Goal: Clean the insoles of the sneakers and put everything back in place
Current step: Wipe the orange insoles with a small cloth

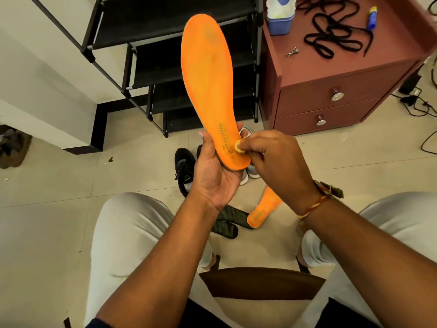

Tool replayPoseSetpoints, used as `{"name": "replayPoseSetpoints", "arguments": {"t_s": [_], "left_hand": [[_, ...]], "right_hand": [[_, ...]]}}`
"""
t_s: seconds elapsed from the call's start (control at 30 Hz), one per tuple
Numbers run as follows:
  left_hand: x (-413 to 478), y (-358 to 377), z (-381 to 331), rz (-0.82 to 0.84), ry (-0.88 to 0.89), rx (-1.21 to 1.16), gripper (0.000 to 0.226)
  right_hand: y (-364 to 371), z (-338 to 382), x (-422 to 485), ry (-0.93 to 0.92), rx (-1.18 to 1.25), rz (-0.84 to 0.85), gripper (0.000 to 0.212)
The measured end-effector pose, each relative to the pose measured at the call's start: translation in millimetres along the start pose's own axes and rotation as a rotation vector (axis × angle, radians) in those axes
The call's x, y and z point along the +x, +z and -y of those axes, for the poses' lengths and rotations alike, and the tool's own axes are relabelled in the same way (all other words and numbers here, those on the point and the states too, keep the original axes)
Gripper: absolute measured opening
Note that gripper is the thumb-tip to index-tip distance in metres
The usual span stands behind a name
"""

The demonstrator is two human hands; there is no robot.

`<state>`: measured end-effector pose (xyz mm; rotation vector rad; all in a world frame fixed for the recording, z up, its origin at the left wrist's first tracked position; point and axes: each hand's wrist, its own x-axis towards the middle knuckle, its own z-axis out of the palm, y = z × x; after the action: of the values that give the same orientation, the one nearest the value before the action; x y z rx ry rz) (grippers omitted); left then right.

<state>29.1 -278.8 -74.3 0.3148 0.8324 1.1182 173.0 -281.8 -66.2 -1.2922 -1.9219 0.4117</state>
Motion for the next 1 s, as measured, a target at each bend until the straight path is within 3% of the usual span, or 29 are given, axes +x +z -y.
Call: {"name": "replayPoseSetpoints", "arguments": {"t_s": [0.17,0.33,0.47,0.67,0.87,1.0], "left_hand": [[0.5,-1.3,-3.8,0.004,-0.029,0.001,0.073],[-0.1,-1.2,5.0,0.027,-0.045,-0.01,0.071],[1.5,0.2,6.2,0.024,-0.045,0.0,0.067],[-2.0,5.1,5.5,0.024,-0.089,-0.027,0.073],[1.3,0.1,7.2,0.034,-0.063,-0.012,0.07],[2.2,-0.7,-3.9,-0.012,-0.021,0.021,0.07]], "right_hand": [[5.6,21.6,-7.1,-0.112,0.071,0.126,0.019],[0.7,1.2,3.6,-0.041,-0.015,0.038,0.027],[-0.9,-3.5,1.9,0.024,-0.031,-0.009,0.016],[5.5,27.0,-2.9,-0.097,0.089,0.068,0.019],[-2.9,-2.7,6.3,0.013,-0.017,0.0,0.016],[1.6,13.0,-1.7,-0.072,0.023,0.105,0.029]]}}
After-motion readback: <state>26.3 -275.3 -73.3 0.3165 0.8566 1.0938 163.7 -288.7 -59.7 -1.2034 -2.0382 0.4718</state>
